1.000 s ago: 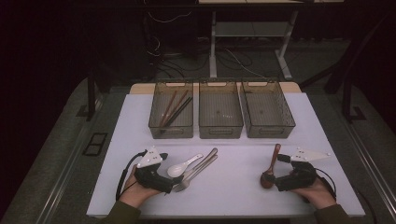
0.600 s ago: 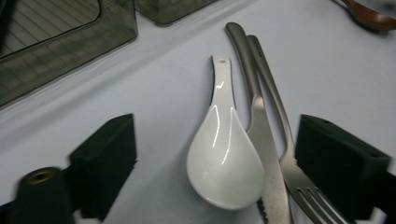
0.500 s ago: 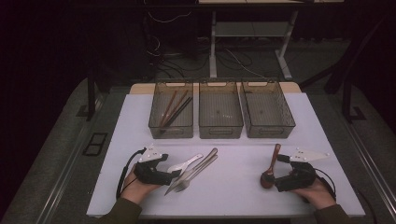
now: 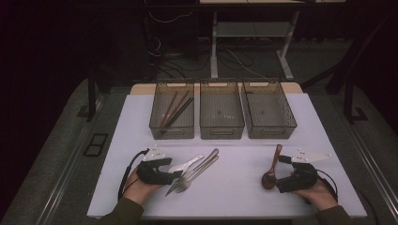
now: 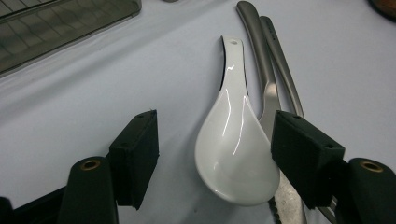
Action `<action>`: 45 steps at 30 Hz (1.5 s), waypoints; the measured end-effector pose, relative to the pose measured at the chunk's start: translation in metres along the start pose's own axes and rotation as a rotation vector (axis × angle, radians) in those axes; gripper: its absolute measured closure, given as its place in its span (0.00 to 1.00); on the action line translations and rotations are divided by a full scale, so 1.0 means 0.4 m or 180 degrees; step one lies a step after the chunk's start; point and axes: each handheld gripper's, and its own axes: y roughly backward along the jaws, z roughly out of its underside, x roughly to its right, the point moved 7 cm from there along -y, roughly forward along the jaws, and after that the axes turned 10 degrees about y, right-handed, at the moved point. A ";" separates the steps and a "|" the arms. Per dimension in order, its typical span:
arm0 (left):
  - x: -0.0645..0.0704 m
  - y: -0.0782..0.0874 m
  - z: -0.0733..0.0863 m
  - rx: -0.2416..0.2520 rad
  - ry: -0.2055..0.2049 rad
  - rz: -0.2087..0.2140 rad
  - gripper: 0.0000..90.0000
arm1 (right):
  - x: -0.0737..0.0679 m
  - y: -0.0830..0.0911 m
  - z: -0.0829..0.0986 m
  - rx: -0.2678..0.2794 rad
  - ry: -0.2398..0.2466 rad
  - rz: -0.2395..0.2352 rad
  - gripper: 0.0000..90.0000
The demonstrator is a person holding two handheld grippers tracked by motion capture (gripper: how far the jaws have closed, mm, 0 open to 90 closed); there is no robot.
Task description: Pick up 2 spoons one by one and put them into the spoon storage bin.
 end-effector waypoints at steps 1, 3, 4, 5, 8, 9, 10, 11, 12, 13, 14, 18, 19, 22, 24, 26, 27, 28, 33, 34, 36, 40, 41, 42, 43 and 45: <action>0.000 -0.001 0.001 -0.0006 0.0002 -0.0007 0.37 | 0.000 0.000 0.000 0.0001 -0.0003 0.0002 0.01; 0.000 -0.002 0.002 -0.0027 -0.0002 -0.0017 0.37 | 0.000 0.000 0.000 0.0003 -0.0002 0.0002 0.01; 0.000 -0.003 0.004 -0.0045 -0.0013 -0.0023 0.38 | 0.000 0.000 0.000 0.0005 -0.0003 0.0003 0.01; 0.002 -0.004 0.006 -0.0064 -0.0029 -0.0029 0.39 | 0.000 0.000 0.000 0.0007 0.0001 0.0004 0.01; 0.006 -0.005 0.006 -0.0073 -0.0053 -0.0032 0.42 | 0.000 0.001 -0.001 0.0012 0.0005 0.0005 0.01; 0.006 -0.005 0.006 -0.0087 -0.0082 -0.0036 0.43 | 0.000 0.001 -0.001 0.0012 0.0004 0.0005 0.01; 0.007 -0.004 0.006 -0.0096 -0.0107 -0.0040 0.45 | 0.000 0.001 -0.001 0.0012 0.0004 0.0005 0.01; 0.009 -0.004 0.007 -0.0113 -0.0121 -0.0042 0.46 | 0.001 0.001 -0.001 0.0012 0.0002 0.0006 0.01; 0.011 -0.004 0.007 -0.0125 -0.0133 -0.0037 0.48 | 0.001 0.001 -0.001 0.0014 0.0003 0.0006 0.01; 0.014 -0.005 0.007 -0.0128 -0.0143 -0.0031 0.50 | 0.001 0.001 -0.001 0.0013 0.0004 0.0006 0.01; 0.015 -0.005 0.007 -0.0139 -0.0171 -0.0025 0.52 | 0.001 0.001 -0.001 0.0012 0.0002 0.0006 0.01; 0.022 -0.005 0.008 -0.0173 -0.0189 -0.0004 0.59 | 0.000 0.001 -0.001 0.0012 0.0005 0.0008 0.01; 0.023 -0.005 0.008 -0.0180 -0.0188 0.0000 0.61 | 0.000 0.001 -0.001 0.0010 0.0006 0.0008 0.01; 0.026 -0.006 0.007 -0.0173 -0.0146 0.0001 0.65 | 0.000 0.000 -0.001 0.0009 0.0007 0.0007 0.01; 0.024 -0.006 0.007 -0.0208 -0.0192 -0.0020 0.69 | -0.001 0.000 0.000 0.0007 0.0006 0.0003 0.01; 0.024 -0.006 0.005 -0.0219 -0.0214 -0.0082 0.72 | 0.000 0.000 0.000 0.0006 0.0009 0.0003 0.01; 0.024 -0.008 0.004 -0.0211 -0.0200 -0.0099 0.74 | -0.001 0.000 0.000 0.0005 0.0008 0.0003 0.01; 0.022 -0.007 0.003 -0.0234 -0.0219 -0.0115 0.75 | -0.001 0.000 0.000 0.0005 0.0007 0.0003 0.01; 0.021 -0.005 -0.002 -0.0253 -0.0208 -0.0164 0.83 | -0.001 0.000 0.000 0.0003 0.0004 0.0003 0.01; 0.020 -0.003 -0.003 -0.0251 -0.0219 -0.0181 0.84 | -0.001 0.000 0.000 0.0003 0.0004 0.0004 0.01; 0.022 -0.001 -0.008 -0.0218 -0.0208 -0.0185 0.88 | -0.001 0.000 0.000 0.0002 0.0003 0.0002 0.01; 0.023 0.003 -0.016 -0.0191 -0.0206 -0.0186 0.92 | -0.001 0.000 0.000 0.0003 0.0006 0.0001 0.01; 0.022 0.005 -0.017 -0.0200 -0.0216 -0.0190 0.93 | -0.001 0.000 0.000 0.0004 0.0008 0.0001 0.01; 0.021 0.006 -0.018 -0.0207 -0.0224 -0.0195 0.93 | -0.001 0.001 0.000 0.0002 0.0003 0.0001 0.01; 0.021 0.005 -0.020 -0.0191 -0.0204 -0.0187 0.94 | -0.001 0.001 0.000 0.0002 0.0000 0.0004 0.01; 0.020 0.008 -0.021 -0.0190 -0.0185 -0.0180 0.94 | 0.000 0.001 0.000 0.0008 0.0007 0.0005 0.01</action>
